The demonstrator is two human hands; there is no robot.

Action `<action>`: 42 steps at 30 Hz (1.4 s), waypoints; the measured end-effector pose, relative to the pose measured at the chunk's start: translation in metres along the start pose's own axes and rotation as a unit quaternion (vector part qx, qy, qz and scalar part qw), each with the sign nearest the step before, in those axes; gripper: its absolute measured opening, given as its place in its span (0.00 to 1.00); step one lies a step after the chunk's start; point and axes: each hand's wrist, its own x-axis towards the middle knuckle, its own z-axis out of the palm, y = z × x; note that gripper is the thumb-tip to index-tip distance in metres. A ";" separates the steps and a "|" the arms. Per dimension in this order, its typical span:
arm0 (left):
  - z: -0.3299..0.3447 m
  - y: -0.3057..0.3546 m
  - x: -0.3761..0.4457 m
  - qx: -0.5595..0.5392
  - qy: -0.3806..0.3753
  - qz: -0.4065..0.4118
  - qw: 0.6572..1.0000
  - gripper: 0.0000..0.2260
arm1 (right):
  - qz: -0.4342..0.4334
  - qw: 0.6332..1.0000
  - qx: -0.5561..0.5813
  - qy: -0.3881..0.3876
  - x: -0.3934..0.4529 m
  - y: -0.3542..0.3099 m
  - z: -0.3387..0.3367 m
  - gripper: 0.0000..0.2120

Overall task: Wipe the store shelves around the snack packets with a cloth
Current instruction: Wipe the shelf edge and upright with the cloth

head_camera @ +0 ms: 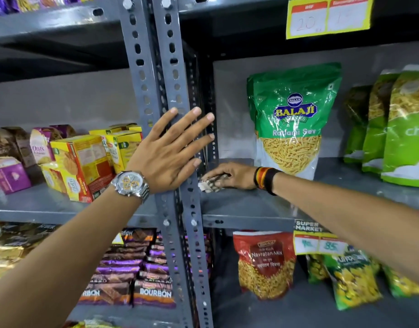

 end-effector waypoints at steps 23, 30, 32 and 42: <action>-0.002 0.004 0.000 0.001 -0.012 -0.008 1.000 0.25 | -0.013 1.000 0.007 0.015 -0.031 -0.038 0.011 0.17; -0.002 0.005 0.000 -0.001 -0.011 -0.013 1.000 0.25 | -0.068 0.995 0.062 -0.025 -0.097 -0.045 0.016 0.16; -0.002 0.005 0.000 -0.004 -0.010 -0.015 1.000 0.25 | -0.048 0.994 0.099 0.006 -0.099 -0.041 0.004 0.16; -0.004 0.008 0.001 -0.016 -0.015 -0.024 0.999 0.26 | 0.011 0.997 0.013 0.069 -0.089 -0.028 0.019 0.17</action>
